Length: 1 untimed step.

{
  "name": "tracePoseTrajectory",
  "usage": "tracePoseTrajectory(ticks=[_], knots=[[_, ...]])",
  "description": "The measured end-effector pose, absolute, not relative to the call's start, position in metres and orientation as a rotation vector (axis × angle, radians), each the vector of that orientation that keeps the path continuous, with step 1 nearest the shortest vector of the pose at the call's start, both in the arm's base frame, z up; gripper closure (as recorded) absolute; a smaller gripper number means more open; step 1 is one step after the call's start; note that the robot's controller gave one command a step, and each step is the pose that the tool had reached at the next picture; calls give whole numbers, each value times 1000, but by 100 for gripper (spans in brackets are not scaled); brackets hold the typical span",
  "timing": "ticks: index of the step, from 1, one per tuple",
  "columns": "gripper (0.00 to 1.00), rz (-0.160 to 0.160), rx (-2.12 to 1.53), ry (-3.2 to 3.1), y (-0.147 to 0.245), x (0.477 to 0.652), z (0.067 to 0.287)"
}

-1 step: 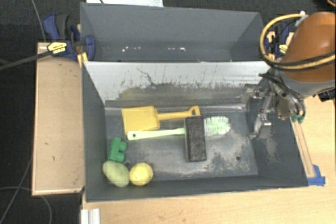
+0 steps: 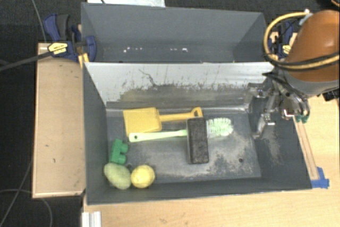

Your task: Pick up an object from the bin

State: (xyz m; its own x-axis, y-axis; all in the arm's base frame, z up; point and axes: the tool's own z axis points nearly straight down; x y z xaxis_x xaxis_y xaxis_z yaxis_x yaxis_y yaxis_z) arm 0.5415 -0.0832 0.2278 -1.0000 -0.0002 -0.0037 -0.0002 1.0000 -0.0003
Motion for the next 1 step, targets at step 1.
tracePoseTrajectory(ticks=[1], knots=[[0, -1, -296, 3120, -51, 580, 107]])
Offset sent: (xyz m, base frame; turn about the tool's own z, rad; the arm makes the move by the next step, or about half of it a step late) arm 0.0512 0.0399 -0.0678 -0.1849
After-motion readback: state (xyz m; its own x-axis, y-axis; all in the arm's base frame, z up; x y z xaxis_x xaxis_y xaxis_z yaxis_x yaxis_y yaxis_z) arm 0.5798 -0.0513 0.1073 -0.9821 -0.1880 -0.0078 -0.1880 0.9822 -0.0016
